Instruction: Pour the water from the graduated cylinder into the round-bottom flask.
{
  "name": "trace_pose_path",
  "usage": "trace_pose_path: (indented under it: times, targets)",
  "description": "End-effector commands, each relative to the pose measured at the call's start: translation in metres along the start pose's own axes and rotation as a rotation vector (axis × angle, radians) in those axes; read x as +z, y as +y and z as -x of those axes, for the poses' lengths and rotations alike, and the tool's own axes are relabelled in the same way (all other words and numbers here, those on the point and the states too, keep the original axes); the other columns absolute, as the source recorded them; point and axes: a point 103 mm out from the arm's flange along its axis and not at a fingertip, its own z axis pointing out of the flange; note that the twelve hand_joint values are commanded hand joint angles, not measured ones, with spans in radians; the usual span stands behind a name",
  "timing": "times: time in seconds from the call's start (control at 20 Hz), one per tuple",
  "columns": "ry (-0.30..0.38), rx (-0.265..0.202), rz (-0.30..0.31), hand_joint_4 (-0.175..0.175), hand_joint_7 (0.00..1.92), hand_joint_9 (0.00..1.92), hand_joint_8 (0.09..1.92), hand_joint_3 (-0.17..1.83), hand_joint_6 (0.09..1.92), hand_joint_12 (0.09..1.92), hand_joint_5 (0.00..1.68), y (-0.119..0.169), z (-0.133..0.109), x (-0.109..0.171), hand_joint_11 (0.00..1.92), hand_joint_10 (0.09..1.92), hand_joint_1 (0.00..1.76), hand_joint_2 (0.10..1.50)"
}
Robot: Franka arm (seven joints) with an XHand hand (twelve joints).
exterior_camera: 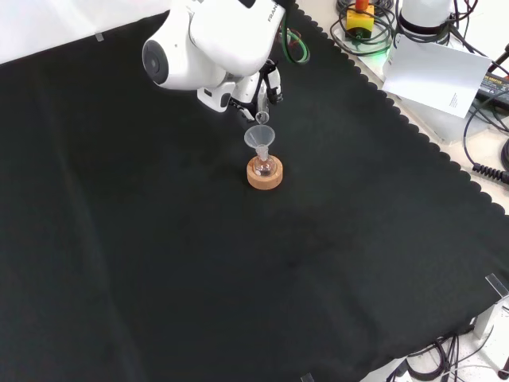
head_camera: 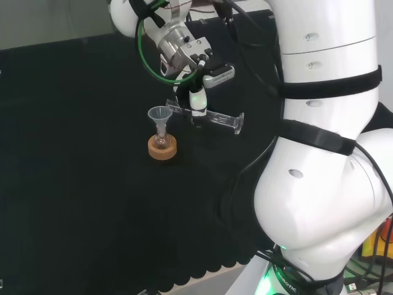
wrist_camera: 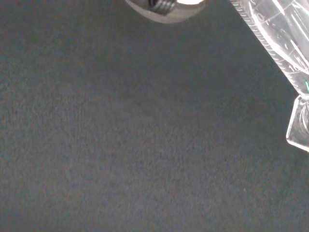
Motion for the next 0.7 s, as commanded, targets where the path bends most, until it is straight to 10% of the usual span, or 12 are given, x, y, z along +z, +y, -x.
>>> trace_pose_path:
  times: [0.05,0.7]
  targets:
    - [-0.013,0.025,-0.067,0.035,1.18,1.41,0.69,0.01,0.89,0.72,1.08,-0.0009,-0.0009,-0.0015,1.22,0.17,1.25,1.05]
    - [-0.020,0.082,-0.143,0.034,1.18,1.41,0.69,0.01,0.89,0.72,1.08,-0.0051,-0.0025,-0.0081,1.22,0.16,1.25,1.05]
